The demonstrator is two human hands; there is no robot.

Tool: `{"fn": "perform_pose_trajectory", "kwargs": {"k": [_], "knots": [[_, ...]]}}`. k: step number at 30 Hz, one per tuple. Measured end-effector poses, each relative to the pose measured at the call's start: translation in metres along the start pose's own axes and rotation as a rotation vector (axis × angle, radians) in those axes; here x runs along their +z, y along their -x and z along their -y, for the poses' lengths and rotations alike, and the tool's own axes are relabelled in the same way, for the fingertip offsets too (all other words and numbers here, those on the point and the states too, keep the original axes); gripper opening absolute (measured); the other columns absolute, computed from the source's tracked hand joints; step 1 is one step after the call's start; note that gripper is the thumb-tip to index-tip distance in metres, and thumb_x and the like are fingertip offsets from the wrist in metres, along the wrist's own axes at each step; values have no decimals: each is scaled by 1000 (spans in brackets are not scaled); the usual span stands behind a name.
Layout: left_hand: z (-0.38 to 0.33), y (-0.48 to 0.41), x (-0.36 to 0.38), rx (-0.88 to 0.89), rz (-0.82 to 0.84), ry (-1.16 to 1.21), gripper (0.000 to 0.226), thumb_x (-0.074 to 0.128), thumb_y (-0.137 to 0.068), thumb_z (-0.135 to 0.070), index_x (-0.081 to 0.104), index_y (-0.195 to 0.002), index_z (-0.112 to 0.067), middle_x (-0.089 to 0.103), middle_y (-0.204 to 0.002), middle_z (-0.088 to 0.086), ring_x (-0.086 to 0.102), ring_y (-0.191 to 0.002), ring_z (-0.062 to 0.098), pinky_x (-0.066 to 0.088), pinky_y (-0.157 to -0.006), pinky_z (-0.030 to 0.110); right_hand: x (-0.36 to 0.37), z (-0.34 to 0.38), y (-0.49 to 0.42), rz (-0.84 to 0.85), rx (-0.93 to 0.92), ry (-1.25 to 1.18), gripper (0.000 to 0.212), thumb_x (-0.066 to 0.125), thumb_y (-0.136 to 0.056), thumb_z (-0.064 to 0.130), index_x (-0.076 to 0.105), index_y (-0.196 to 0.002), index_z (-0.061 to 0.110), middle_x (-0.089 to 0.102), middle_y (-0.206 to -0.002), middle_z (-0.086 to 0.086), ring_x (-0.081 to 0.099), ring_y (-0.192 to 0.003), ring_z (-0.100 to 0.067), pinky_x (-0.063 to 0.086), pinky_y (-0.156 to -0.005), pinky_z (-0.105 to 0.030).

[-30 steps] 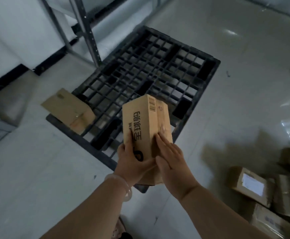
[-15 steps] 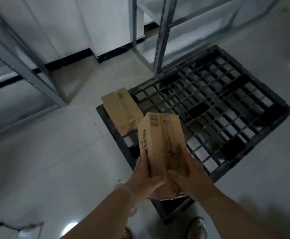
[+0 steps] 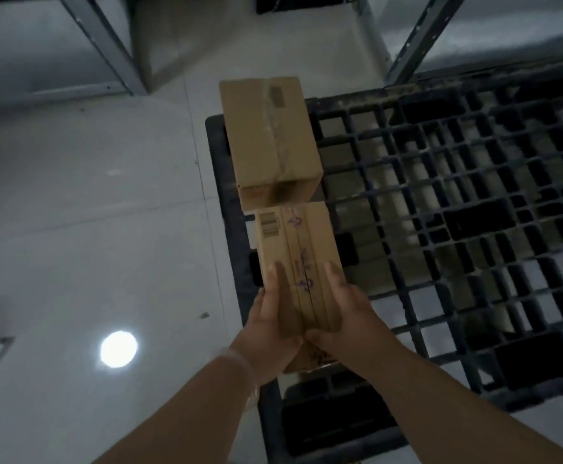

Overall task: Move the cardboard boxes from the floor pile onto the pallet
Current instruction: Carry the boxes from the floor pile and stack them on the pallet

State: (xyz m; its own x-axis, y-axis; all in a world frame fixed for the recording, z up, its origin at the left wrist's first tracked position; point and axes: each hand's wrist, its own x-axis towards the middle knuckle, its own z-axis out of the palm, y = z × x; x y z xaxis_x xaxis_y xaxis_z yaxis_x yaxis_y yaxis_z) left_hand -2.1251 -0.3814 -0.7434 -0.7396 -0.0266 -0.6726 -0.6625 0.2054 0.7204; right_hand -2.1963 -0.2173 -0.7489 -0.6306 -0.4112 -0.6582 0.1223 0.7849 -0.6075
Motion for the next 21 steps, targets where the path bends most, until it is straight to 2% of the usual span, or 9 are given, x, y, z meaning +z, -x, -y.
{"fn": "perform_pose_trajectory", "kwargs": {"k": [2,5,6,8,11,16,21], "knots": [[14,-19,3,-6,-22,-79,107,58,-94,-11,-29,-137,-56,9,-160,-7,25,-144,19,29,-117,41,10,-13,-21,3,-7,13,113,74,-82,41,-24,-128,73,16,-148,18,33,-130,-12,41,-107,-39],[29,-37,5,55,-50,-269,97,60,-95,-17,-25,-132,-46,-12,-163,1,-3,-150,24,8,-121,37,22,-26,-48,10,-29,17,112,75,-82,41,-19,-139,67,14,-151,21,35,-131,-10,40,-108,-37],[33,-41,3,33,-31,-279,103,62,-94,-22,-32,-128,-48,-17,-162,1,-5,-150,23,9,-122,38,25,-28,-56,19,-36,3,112,75,-82,40,-18,-137,69,13,-151,23,36,-128,-8,40,-108,-36],[40,-50,-2,-62,-26,-221,120,69,-88,-30,-43,-124,-54,-20,-160,-10,0,-150,19,21,-121,40,30,-28,-68,20,-63,5,114,76,-82,36,-18,-130,76,11,-149,28,36,-121,-4,40,-104,-30],[49,-60,-9,-113,-85,-212,129,75,-81,-31,-43,-130,-52,-16,-161,-13,9,-149,17,27,-119,41,34,-29,-80,2,-116,19,115,78,-81,33,-18,-125,80,11,-145,32,32,-114,2,33,-89,-17],[54,-66,-9,-114,-115,-239,132,77,-79,-34,-46,-121,-60,-14,-161,-11,15,-148,18,28,-116,35,30,-30,-85,17,-135,49,117,79,-81,32,-19,-125,78,10,-150,27,27,-118,4,31,-96,-22],[53,-70,-10,-119,-124,-273,133,78,-79,-34,-45,-124,-58,-10,-162,-9,15,-148,19,26,-115,37,28,-25,-84,44,-121,73,116,77,-83,30,-18,-140,66,6,-154,26,26,-119,3,32,-95,-22]]}}
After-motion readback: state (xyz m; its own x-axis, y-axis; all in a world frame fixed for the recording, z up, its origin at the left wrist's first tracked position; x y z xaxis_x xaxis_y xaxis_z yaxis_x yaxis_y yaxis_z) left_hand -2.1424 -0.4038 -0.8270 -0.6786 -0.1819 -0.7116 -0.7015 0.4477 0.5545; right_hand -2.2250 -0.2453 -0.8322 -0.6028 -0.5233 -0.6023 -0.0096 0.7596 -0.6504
